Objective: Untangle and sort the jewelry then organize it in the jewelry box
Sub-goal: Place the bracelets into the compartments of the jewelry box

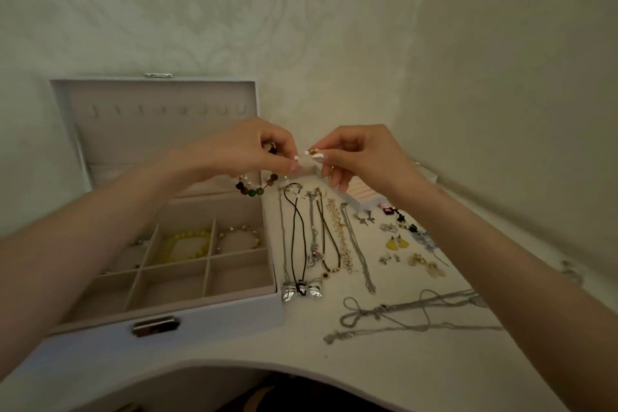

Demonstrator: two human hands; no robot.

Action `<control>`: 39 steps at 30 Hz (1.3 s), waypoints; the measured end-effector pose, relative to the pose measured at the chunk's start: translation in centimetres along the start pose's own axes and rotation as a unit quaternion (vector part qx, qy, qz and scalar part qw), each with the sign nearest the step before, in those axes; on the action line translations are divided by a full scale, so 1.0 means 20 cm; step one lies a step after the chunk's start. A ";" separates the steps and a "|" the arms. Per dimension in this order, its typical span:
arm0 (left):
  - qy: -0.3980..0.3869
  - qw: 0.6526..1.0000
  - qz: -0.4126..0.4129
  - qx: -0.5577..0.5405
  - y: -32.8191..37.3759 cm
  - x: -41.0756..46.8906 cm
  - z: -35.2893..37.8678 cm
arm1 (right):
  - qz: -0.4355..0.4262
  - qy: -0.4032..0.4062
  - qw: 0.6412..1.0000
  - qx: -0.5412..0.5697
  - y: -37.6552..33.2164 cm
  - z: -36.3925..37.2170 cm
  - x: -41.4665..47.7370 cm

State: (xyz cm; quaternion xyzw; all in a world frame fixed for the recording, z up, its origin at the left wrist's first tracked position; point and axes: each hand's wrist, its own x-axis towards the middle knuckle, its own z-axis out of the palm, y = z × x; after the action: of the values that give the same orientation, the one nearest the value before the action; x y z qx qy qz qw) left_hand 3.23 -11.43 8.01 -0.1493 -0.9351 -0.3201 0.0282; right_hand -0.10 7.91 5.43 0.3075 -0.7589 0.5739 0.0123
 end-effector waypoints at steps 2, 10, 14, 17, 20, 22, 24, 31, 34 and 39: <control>0.002 1.000 0.009 0.028 -0.05 -0.06 -0.04 | 0.008 -0.023 1.000 0.017 0.01 0.07 -0.01; -0.078 0.994 0.000 0.077 -0.23 -0.27 -0.13 | 0.017 -0.069 0.997 -0.025 0.06 0.36 -0.03; -0.164 0.984 -0.044 0.060 -0.26 -0.34 -0.12 | 0.002 -0.115 0.990 -0.086 0.04 0.41 -0.02; -0.203 0.976 -0.056 0.049 -0.28 -0.38 -0.13 | 0.011 -0.178 0.976 -0.121 0.02 0.42 -0.02; -0.175 0.982 -0.060 0.045 -0.30 -0.39 -0.16 | 0.028 -0.251 0.954 -0.164 0.03 0.44 0.00; -0.133 0.989 -0.054 0.042 -0.32 -0.39 -0.17 | 0.035 -0.289 0.939 -0.184 0.05 0.46 0.01; -0.104 0.993 -0.043 0.033 -0.34 -0.38 -0.18 | 0.041 -0.314 0.930 -0.185 0.05 0.47 0.01; -0.002 0.986 0.014 0.168 -0.36 -0.39 -0.17 | 0.016 -0.309 0.920 -0.242 0.06 0.49 0.04; 0.048 0.972 0.064 0.222 -0.37 -0.38 -0.15 | 0.003 -0.298 0.923 -0.244 0.06 0.51 0.04; 0.061 0.968 0.036 0.240 -0.39 -0.37 -0.16 | -0.066 -0.274 0.887 -0.364 0.07 0.53 0.03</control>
State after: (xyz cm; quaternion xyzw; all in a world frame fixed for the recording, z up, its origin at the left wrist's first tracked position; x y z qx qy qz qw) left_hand 7.72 -21.23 4.88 -0.1515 -0.9752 -0.0936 0.1313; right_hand 2.24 -1.48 0.95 0.4763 -0.8655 0.1475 -0.0472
